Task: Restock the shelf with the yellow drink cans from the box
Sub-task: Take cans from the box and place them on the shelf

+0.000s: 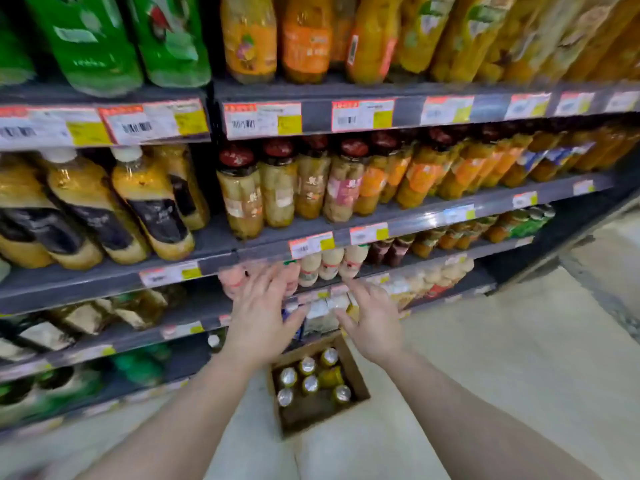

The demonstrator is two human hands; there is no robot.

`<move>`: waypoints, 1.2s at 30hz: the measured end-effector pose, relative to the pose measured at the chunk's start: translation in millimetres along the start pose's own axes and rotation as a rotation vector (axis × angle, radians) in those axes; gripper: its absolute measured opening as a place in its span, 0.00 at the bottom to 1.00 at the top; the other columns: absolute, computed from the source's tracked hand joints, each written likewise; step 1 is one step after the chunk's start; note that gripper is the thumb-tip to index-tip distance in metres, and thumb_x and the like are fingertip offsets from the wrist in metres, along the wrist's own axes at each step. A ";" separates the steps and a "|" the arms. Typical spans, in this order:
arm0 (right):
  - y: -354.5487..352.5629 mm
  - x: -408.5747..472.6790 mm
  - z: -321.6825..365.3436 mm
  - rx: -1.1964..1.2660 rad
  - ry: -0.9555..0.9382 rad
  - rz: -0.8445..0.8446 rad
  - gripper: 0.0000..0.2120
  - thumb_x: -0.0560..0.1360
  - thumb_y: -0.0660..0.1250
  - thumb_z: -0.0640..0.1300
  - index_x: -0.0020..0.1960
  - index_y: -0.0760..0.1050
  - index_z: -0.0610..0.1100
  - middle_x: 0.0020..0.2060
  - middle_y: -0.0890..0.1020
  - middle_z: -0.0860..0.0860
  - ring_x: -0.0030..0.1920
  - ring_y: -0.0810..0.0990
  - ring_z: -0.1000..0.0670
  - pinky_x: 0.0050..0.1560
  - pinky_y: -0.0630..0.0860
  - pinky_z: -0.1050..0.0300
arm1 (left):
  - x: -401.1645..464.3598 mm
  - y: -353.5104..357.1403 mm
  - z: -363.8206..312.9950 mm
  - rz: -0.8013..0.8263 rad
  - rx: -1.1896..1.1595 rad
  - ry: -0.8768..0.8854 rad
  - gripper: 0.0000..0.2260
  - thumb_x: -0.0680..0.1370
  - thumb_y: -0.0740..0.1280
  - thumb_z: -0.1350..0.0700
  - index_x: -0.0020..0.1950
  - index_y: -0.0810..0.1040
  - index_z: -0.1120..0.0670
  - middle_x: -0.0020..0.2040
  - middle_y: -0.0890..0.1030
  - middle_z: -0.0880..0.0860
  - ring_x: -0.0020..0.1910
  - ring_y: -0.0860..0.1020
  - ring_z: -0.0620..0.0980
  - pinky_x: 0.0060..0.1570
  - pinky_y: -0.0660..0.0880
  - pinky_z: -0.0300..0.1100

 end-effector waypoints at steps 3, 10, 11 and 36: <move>46.3 -5.8 -32.9 0.019 0.028 0.055 0.27 0.72 0.66 0.55 0.68 0.72 0.45 0.58 0.79 0.45 0.59 0.76 0.41 0.59 0.72 0.50 | -13.2 46.6 26.1 0.007 -0.064 -0.063 0.31 0.71 0.63 0.40 0.71 0.68 0.52 0.66 0.76 0.54 0.65 0.69 0.53 0.63 0.62 0.44; 204.8 -23.3 -132.5 0.046 0.075 0.192 0.30 0.72 0.59 0.61 0.69 0.70 0.46 0.59 0.78 0.45 0.59 0.75 0.41 0.61 0.71 0.49 | -43.6 202.9 117.4 0.114 -0.075 -0.213 0.31 0.73 0.68 0.44 0.74 0.65 0.51 0.67 0.74 0.53 0.67 0.69 0.55 0.67 0.65 0.49; 234.2 -27.9 -149.4 0.037 0.089 0.231 0.31 0.72 0.60 0.62 0.70 0.69 0.47 0.60 0.78 0.45 0.60 0.74 0.41 0.62 0.70 0.49 | -48.6 227.2 128.3 0.121 -0.074 -0.215 0.31 0.73 0.68 0.44 0.74 0.65 0.50 0.67 0.74 0.53 0.67 0.69 0.54 0.67 0.64 0.47; 590.4 -75.4 -314.8 -0.263 0.261 0.577 0.31 0.65 0.69 0.62 0.64 0.67 0.51 0.63 0.71 0.52 0.66 0.65 0.47 0.64 0.58 0.49 | -100.9 476.4 258.7 0.123 -0.194 -0.182 0.36 0.68 0.65 0.36 0.74 0.63 0.45 0.66 0.66 0.37 0.66 0.58 0.30 0.67 0.56 0.30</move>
Point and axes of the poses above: each hand's wrist, its own x-axis towards the middle knuckle, its own y-axis out of the palm, z = x × y, the point moved 10 cm from there along x, towards the middle knuckle
